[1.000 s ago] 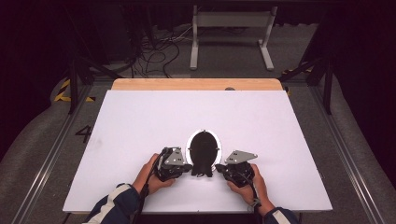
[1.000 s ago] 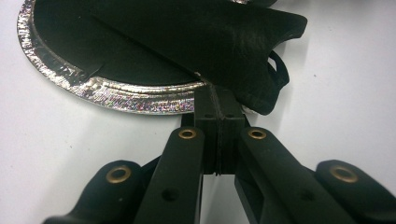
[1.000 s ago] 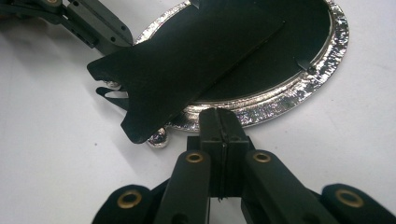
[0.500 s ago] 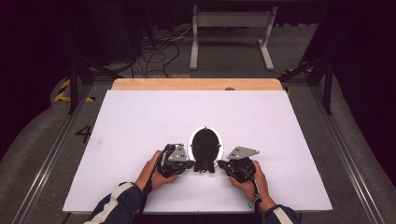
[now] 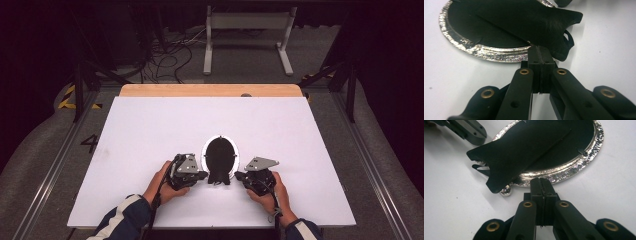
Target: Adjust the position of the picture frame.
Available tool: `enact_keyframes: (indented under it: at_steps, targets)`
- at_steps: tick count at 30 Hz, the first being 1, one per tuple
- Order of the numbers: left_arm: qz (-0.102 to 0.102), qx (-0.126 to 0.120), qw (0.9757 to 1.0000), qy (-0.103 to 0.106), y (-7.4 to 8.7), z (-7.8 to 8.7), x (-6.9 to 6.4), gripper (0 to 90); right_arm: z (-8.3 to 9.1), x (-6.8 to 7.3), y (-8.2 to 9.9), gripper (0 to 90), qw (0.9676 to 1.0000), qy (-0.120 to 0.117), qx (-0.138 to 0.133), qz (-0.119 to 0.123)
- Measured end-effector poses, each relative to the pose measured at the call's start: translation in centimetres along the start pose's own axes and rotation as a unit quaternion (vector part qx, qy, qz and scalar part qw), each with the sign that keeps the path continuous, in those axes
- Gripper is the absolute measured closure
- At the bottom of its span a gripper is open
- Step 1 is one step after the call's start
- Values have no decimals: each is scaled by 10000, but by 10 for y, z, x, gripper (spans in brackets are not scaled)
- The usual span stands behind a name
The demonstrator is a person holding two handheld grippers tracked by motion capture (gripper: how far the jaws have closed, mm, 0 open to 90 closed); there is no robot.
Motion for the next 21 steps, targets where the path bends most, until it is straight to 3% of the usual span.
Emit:
enact_keyframes:
  at_steps: [7, 14, 19, 21]
  targets:
    - [63, 20, 10000, 19, 11, 7, 1, 900, 5, -1, 3, 900, 10000, -32, -4, 18]
    - [-101, 172, 9998, 60, 0, -7, -4, 900, 1, 3, 1, 900, 9999, -97, 35, 90]
    - [44, 145, 9999, 61, -2, -10, -1, 900, 0, 5, -1, 900, 9999, -98, 31, 97]
    - [-4, 166, 9999, -26, -4, -10, -1, 900, -1, 5, -1, 900, 9999, -114, 30, 88]
Point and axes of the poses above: each handheld gripper's, and its own axes: z roughly backward along the jaws, y roughly out of its underside, x roughly to its left, the point moved 1 cm from there along -z, roughly forward along the jaws, and after that the axes turned 13 degrees about x, right-handed, at the moved point
